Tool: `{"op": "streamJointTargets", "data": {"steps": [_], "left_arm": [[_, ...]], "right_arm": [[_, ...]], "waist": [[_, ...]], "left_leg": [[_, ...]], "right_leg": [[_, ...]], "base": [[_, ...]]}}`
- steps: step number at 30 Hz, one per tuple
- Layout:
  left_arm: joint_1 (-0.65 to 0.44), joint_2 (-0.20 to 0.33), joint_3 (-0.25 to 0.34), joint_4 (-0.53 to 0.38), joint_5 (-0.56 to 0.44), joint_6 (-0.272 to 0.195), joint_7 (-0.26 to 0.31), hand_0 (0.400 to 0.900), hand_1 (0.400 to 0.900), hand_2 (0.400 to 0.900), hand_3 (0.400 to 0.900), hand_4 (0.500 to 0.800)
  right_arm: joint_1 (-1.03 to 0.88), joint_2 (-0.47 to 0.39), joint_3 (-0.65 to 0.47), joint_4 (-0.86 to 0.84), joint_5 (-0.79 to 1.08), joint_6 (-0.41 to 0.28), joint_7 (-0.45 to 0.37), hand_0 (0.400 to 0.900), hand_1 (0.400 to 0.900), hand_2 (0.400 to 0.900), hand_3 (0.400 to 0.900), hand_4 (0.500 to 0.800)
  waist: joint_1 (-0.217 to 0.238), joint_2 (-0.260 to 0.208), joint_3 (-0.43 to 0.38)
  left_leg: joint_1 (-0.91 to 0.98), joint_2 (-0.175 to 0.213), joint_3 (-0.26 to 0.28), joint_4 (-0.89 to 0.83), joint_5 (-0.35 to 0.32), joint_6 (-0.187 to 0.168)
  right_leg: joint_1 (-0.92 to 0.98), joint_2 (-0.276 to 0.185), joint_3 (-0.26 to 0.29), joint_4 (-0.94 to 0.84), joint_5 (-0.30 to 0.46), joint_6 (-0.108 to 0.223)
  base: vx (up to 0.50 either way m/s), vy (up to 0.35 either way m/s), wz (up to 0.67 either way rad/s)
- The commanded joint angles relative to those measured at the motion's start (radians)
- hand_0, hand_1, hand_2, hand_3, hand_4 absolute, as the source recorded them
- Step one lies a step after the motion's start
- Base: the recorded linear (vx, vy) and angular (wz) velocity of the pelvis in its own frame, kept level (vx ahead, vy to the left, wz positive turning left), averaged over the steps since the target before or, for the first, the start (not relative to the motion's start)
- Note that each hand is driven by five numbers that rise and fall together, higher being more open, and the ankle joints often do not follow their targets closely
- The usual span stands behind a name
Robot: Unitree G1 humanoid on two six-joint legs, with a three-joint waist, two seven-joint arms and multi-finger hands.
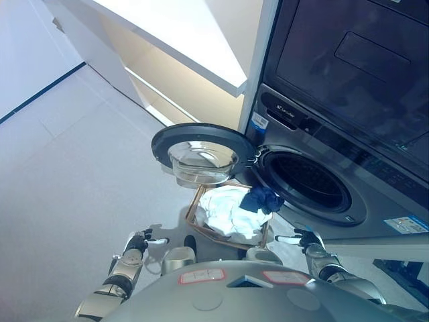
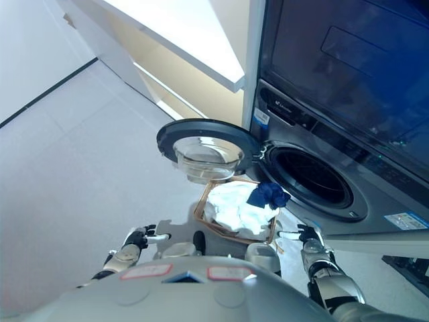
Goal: Put the clothes in the basket into the washing machine.
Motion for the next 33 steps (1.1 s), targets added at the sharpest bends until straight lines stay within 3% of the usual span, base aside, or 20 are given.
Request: {"op": "streamJointTargets", "data": {"steps": [1, 11, 20, 27, 33], "left_arm": [[-0.051, 0.032, 0.007, 0.029, 0.016, 0.0, 0.012, 0.9, 0.9, 0.9, 0.9, 0.8], [-0.063, 0.033, 0.003, 0.05, 0.034, 0.01, 0.021, 0.9, 0.9, 0.9, 0.9, 0.8], [-0.062, 0.047, -0.001, -0.003, 0.021, 0.005, 0.03, 0.9, 0.9, 0.9, 0.9, 0.8], [-0.075, 0.08, -0.021, -0.122, 0.006, -0.025, 0.035, 0.9, 0.9, 0.9, 0.9, 0.8], [-0.135, 0.082, -0.058, -0.131, -0.028, -0.04, 0.053, 0.9, 0.9, 0.9, 0.9, 0.8]], "right_arm": [[-0.06, 0.007, 0.032, 0.021, -0.014, -0.012, -0.03, 0.9, 0.9, 0.9, 0.9, 0.8], [-0.076, -0.001, 0.045, -0.005, -0.018, -0.014, -0.033, 0.9, 0.9, 0.9, 0.9, 0.8], [-0.112, -0.055, 0.11, -0.133, -0.112, -0.018, -0.045, 0.9, 0.9, 0.9, 0.9, 0.8], [-0.197, -0.21, 0.3, -0.385, -0.374, -0.066, -0.007, 0.9, 0.9, 0.9, 0.9, 0.8], [-0.309, -0.292, 0.428, -0.481, -0.439, -0.112, 0.016, 0.9, 0.9, 0.9, 0.9, 0.8]], "waist": [[0.006, -0.041, -0.007], [0.006, -0.041, 0.005], [0.011, -0.036, 0.044], [0.028, -0.038, 0.116], [0.038, -0.05, 0.184]], "left_leg": [[0.015, -0.07, 0.009, 0.004, -0.066, 0.029], [0.006, -0.071, 0.009, 0.004, -0.065, 0.03], [-0.057, -0.074, 0.001, 0.004, -0.041, 0.031], [-0.167, -0.079, -0.009, 0.018, -0.01, 0.032], [-0.306, -0.079, -0.015, 0.101, -0.011, 0.037]], "right_leg": [[-0.038, -0.006, 0.015, 0.036, 0.073, -0.021], [-0.049, -0.006, 0.016, 0.035, 0.074, -0.021], [-0.113, -0.008, 0.01, 0.046, 0.087, -0.022], [-0.225, -0.013, 0.0, 0.083, 0.099, -0.024], [-0.354, -0.022, -0.012, 0.158, 0.094, -0.033]], "base": [[0.0, 0.0, 0.0], [0.0, 0.0, 0.0], [-0.03, -0.001, 0.06], [-0.06, -0.009, 0.11], [-0.09, -0.017, 0.12]]}}
